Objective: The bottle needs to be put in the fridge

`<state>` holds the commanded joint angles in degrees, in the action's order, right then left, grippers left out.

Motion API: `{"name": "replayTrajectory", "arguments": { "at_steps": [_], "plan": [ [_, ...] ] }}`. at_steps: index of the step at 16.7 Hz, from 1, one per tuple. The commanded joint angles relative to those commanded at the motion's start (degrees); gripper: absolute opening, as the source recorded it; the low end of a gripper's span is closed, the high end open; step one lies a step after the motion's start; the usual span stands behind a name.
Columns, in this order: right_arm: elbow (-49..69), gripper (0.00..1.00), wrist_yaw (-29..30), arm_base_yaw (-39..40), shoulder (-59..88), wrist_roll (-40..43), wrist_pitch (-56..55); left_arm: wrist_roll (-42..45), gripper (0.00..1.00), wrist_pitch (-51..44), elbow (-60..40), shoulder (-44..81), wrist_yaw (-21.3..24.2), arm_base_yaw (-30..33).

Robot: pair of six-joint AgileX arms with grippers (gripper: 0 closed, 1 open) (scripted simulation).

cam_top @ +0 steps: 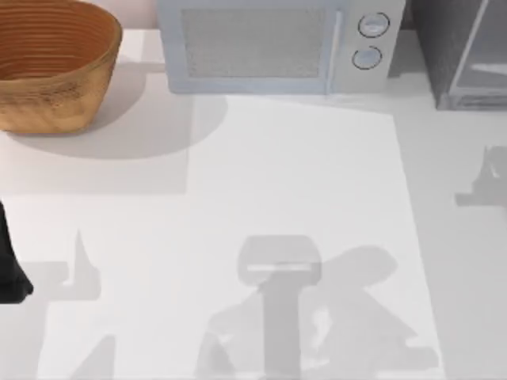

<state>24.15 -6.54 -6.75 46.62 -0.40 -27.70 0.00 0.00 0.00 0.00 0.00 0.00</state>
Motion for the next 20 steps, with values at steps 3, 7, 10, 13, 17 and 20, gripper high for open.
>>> {"name": "replayTrajectory", "arguments": {
  "at_steps": [3, 7, 10, 13, 17, 20],
  "plan": [
    [8.72, 0.01, -2.2, -2.53, 21.59, -0.19, -10.03, 0.0, 1.0, 0.0, 0.0, 0.0, 0.0, 0.0],
    [19.45, 0.01, -4.87, -5.66, 47.88, -0.38, -22.37, 0.0, 1.0, 0.0, 0.0, 0.0, 0.0, 0.0],
    [25.96, 0.01, -6.52, -7.53, 62.11, -0.43, -29.85, 0.0, 1.0, 0.0, 0.0, 0.0, 0.0, 0.0],
    [30.42, 0.01, -7.65, -8.8, 70.93, -0.43, -34.97, 0.0, 1.0, 0.0, 0.0, 0.0, 0.0, 0.0],
    [32.19, 0.01, -8.09, -9.3, 74.26, -0.43, -37.0, 0.0, 1.0, 0.0, 0.0, 0.0, 0.0, 0.0],
    [31.88, 0.01, -8.05, -9.0, 74.23, -0.51, -36.84, 0.0, 1.0, 0.0, 0.0, 0.0, 0.0, 0.0]
  ]
}}
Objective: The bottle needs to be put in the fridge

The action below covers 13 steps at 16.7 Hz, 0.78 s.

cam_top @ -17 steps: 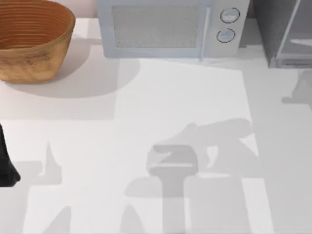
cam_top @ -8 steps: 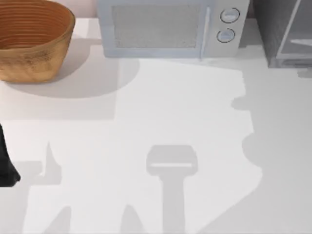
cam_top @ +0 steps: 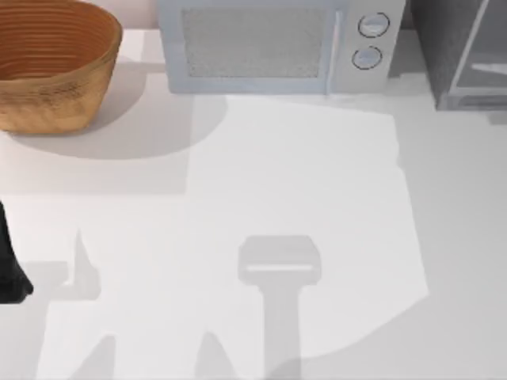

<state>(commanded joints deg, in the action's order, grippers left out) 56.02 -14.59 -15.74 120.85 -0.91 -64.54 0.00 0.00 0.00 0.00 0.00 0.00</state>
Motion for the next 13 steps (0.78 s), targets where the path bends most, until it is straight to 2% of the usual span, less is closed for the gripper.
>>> {"name": "replayTrajectory", "arguments": {
  "at_steps": [4, 13],
  "plan": [
    [3.81, 0.01, 0.48, 0.46, 2.82, 0.03, 2.21, 0.0, 1.0, 0.0, 0.0, 0.0, 0.0, 0.0],
    [27.16, 0.01, 2.72, 2.56, 13.89, 0.12, 12.49, 0.0, 1.0, 0.0, 0.0, 0.0, 0.0, 0.0]
  ]
}}
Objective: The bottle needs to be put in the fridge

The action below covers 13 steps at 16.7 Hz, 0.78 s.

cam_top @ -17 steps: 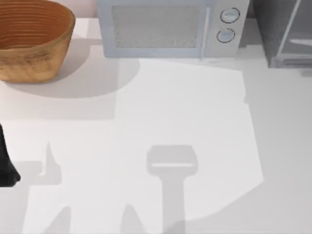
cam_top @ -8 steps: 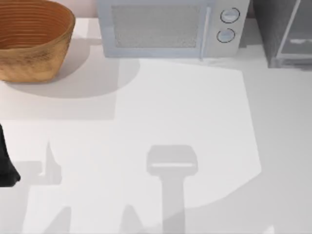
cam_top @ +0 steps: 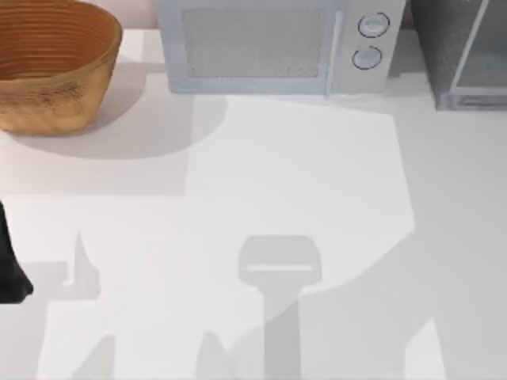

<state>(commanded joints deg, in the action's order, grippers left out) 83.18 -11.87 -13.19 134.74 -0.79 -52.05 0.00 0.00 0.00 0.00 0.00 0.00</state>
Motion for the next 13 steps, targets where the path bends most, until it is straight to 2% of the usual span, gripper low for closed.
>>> {"name": "replayTrajectory", "arguments": {
  "at_steps": [6, 13],
  "plan": [
    [1.93, 0.01, 0.3, 0.28, 1.36, 0.02, 1.41, 0.0, 1.0, 0.0, 0.0, 0.0, 0.0, 0.0],
    [1.93, 0.53, 0.3, 0.28, 1.36, 0.02, 1.41, 0.0, 1.0, 0.0, 0.0, 0.0, 0.0, 0.0]
  ]
}}
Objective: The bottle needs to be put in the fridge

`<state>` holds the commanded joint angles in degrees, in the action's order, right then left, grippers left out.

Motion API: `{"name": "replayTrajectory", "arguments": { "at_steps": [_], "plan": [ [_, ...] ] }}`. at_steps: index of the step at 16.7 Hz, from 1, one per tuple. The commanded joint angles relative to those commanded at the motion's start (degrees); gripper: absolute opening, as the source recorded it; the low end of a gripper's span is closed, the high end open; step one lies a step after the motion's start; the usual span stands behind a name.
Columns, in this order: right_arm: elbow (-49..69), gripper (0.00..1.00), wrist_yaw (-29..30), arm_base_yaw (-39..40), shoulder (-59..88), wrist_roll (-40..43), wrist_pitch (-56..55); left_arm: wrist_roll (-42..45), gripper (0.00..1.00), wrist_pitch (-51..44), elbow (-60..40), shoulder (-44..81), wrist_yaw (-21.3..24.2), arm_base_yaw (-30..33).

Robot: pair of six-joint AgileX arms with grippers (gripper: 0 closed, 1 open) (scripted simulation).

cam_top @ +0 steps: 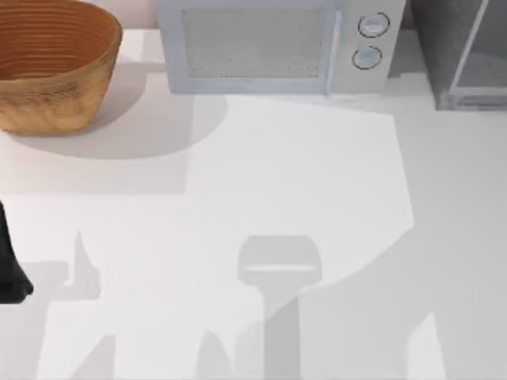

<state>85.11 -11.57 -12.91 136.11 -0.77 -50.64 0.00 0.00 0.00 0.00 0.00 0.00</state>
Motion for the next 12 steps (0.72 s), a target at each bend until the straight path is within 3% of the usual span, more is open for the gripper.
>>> {"name": "replayTrajectory", "arguments": {
  "at_steps": [6, 12],
  "plan": [
    [0.0, 0.98, 0.0, 0.0, 0.0, 0.0, 0.0, 0.0, 1.0, 0.0, 0.0, 0.0, 0.0, 0.0],
    [0.0, 1.0, 0.0, 0.0, 0.0, 0.0, 0.0, 0.0, 1.0, 0.0, 0.0, 0.0, 0.0, 0.0]
  ]
}}
